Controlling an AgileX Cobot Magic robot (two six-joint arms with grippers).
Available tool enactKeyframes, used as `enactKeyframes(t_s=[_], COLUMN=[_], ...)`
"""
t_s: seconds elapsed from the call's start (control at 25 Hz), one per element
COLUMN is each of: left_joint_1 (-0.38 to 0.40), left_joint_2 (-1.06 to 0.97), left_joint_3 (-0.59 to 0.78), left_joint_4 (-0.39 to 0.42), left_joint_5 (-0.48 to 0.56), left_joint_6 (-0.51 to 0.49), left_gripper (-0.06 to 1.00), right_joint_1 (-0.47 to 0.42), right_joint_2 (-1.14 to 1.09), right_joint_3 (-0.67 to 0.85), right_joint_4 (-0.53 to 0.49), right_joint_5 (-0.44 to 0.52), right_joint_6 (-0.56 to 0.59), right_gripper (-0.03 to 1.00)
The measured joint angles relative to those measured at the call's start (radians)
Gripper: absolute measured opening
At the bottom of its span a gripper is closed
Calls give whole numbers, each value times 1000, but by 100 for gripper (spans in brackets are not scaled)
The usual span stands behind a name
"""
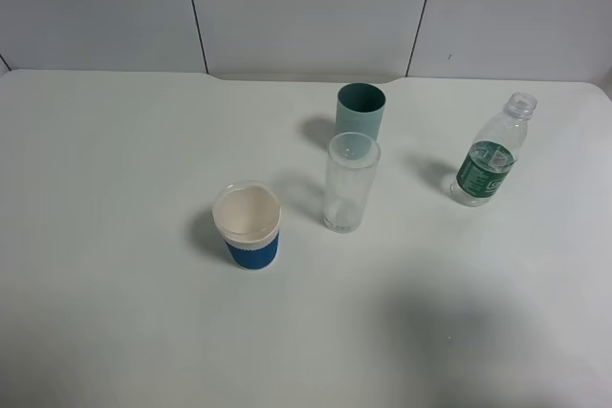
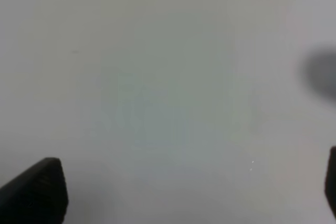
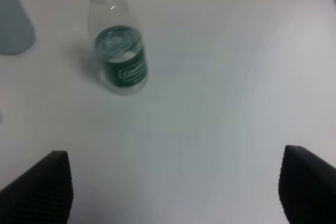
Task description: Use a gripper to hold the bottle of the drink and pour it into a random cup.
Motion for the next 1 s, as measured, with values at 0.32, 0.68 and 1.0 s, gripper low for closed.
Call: enactKeyframes(t_s=[0.32,0.68,1.0], left_joint_1=[0,0,0], left_joint_2=[0,0,0], left_joint_3=[0,0,0], left_joint_4=[0,0,0], left_joint_5=[0,0,0], left_joint_6=[0,0,0], left_gripper=[99,99,99], right_joint_1=[1,4,4], right_joint_2=[-44,-44,-102], right_joint_3=[72,73,73], right_joint_4=[54,54,54], right_joint_5=[-12,-18,-22], right_joint_6=[-6,-7,-7], right_gripper=[78,78,78])
